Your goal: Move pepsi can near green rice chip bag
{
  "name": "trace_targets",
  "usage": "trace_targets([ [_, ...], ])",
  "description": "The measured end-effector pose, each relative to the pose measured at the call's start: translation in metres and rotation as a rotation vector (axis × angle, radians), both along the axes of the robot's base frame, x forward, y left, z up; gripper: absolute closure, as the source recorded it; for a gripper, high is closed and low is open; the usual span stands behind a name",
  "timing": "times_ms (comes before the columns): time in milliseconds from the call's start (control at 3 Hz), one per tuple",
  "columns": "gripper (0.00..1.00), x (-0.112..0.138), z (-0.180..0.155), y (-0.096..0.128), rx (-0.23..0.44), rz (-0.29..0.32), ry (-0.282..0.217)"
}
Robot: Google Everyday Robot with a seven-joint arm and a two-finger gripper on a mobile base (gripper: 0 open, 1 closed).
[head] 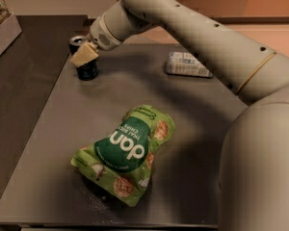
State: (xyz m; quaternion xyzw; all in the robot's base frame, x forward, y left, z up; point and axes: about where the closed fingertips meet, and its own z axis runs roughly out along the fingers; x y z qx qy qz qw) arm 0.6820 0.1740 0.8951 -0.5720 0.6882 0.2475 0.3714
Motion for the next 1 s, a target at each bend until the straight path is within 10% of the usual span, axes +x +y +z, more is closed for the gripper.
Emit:
trace_targets([
  [1000, 1.0, -0.03, 0.022, -0.043, 0.033, 0.061, -0.027],
])
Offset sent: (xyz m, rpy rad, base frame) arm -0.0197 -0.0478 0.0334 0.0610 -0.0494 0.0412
